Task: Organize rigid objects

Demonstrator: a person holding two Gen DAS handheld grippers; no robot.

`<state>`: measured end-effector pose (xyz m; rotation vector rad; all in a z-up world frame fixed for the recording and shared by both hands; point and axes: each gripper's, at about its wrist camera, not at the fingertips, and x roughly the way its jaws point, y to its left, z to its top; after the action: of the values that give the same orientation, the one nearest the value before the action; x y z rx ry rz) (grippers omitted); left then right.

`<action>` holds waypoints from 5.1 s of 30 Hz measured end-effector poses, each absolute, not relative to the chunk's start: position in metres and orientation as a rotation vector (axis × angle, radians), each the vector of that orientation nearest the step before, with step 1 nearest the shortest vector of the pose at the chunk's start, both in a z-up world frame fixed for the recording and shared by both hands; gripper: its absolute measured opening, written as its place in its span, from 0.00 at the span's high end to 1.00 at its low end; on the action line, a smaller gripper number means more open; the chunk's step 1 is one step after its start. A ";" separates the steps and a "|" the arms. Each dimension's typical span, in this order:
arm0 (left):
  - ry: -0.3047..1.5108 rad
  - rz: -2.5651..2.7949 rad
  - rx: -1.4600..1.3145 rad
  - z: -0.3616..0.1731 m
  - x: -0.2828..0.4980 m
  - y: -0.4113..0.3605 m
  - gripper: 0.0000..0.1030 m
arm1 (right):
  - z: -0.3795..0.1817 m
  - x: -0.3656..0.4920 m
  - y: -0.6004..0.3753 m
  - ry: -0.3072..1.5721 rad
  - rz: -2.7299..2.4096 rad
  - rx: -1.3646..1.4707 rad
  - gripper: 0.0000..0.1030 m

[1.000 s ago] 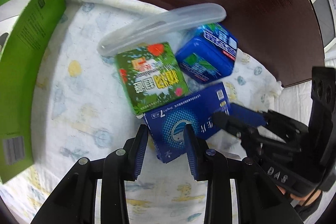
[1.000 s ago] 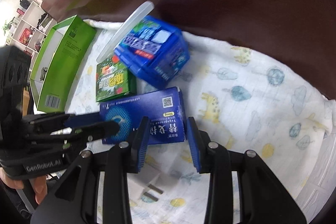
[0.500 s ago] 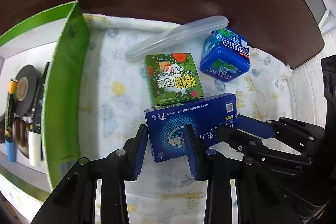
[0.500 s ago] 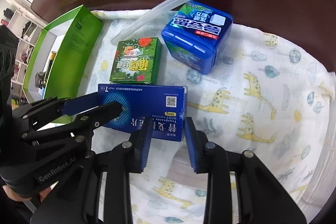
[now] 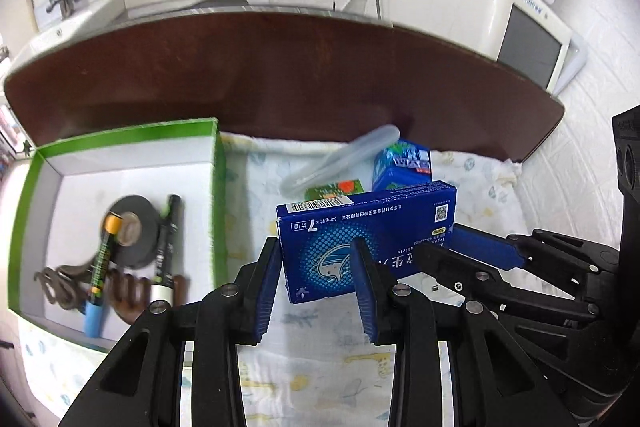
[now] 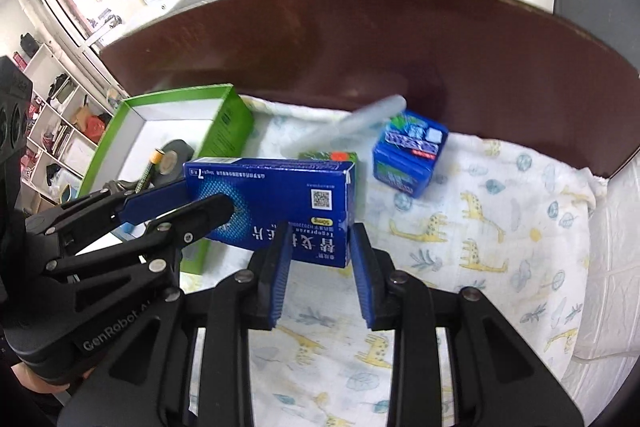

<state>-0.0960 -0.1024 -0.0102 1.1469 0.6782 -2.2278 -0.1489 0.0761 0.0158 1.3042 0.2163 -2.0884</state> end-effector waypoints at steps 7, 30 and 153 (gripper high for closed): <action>0.648 -2.229 1.045 0.014 -0.053 -0.123 0.67 | 0.035 -0.125 0.040 0.204 -2.039 1.250 0.71; 0.779 -2.078 0.944 -0.016 0.072 -0.234 0.61 | 0.023 -0.070 -0.127 0.239 -1.827 1.253 0.71; 0.840 -2.256 1.410 -0.086 -0.167 -0.129 0.77 | -0.052 -0.221 0.107 -0.267 -1.925 1.554 0.85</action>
<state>-0.1668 -0.1286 -0.0858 1.4096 0.8395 -2.2557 -0.2214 0.1068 -0.0523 1.5541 -0.2675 -1.9247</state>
